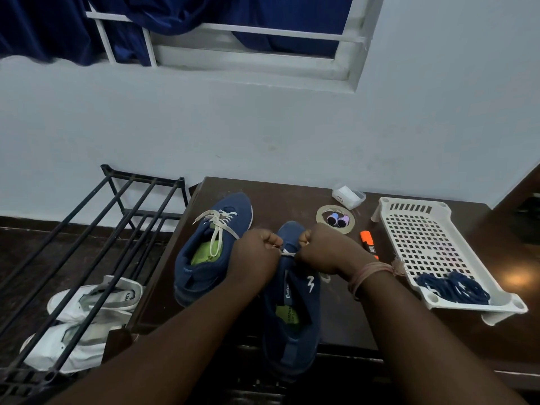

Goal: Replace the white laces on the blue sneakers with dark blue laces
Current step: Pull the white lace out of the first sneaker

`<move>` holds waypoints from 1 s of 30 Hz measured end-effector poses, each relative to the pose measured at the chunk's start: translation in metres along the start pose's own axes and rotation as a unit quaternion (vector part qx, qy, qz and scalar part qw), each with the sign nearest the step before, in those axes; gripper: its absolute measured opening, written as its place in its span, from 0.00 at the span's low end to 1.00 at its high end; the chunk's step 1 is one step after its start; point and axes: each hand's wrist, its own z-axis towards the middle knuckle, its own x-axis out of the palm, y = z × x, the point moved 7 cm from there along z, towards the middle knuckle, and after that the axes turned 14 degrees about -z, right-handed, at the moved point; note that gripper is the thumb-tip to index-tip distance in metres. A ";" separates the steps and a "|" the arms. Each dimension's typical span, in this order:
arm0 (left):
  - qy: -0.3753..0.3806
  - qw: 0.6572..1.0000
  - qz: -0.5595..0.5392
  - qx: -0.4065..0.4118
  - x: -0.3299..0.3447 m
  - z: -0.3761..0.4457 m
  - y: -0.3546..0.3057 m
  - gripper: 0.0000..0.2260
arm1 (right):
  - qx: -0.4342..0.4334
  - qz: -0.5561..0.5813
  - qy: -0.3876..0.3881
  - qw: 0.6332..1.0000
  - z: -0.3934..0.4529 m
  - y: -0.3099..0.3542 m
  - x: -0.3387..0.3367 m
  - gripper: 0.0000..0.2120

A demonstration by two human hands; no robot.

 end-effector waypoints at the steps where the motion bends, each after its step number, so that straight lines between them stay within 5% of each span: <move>1: -0.008 1.000 -0.008 0.001 -0.001 0.000 0.000 0.08 | 0.005 -0.006 -0.015 1.000 0.001 0.000 0.001 0.16; 5: -0.012 1.000 0.012 -0.017 -0.003 0.002 0.002 0.06 | 0.029 0.004 -0.044 0.999 0.003 -0.005 -0.004 0.11; 10: 0.015 0.996 0.090 -0.023 -0.002 0.008 0.003 0.09 | 0.111 0.089 -0.193 0.971 0.005 -0.052 -0.035 0.05; 14: 0.055 0.986 0.160 -0.008 0.005 0.004 0.004 0.09 | 0.076 -0.008 -0.070 0.995 0.012 -0.039 0.001 0.07; 18: 0.056 0.966 0.249 0.030 0.007 0.000 0.009 0.08 | 0.014 -0.140 -0.039 0.989 0.016 -0.016 0.015 0.09; 22: 0.053 0.961 0.267 0.045 0.006 0.003 0.010 0.08 | 0.051 0.060 -0.111 0.991 0.017 -0.024 0.000 0.08; 24: 0.056 0.959 0.274 0.044 0.006 0.005 0.014 0.09 | 0.035 0.288 -0.183 0.939 0.012 -0.026 -0.026 0.09; 25: 0.056 0.959 0.274 0.041 0.006 0.005 0.015 0.10 | 0.004 0.421 -0.216 0.881 0.009 -0.028 -0.042 0.10; 27: 0.056 0.959 0.274 0.038 0.008 0.004 0.015 0.10 | -0.044 0.692 -0.219 0.686 -0.001 -0.032 -0.064 0.11; 28: 0.055 0.960 0.272 0.039 0.008 0.004 0.014 0.10 | -0.050 0.741 -0.214 0.635 -0.003 -0.036 -0.068 0.12; 29: 0.055 0.961 0.269 0.038 0.009 0.003 0.013 0.10 | -0.022 0.724 -0.220 0.653 -0.006 -0.041 -0.068 0.13; 30: 0.058 0.962 0.264 0.035 0.009 0.003 0.012 0.10 | 0.025 0.648 -0.237 0.724 -0.008 -0.045 -0.066 0.15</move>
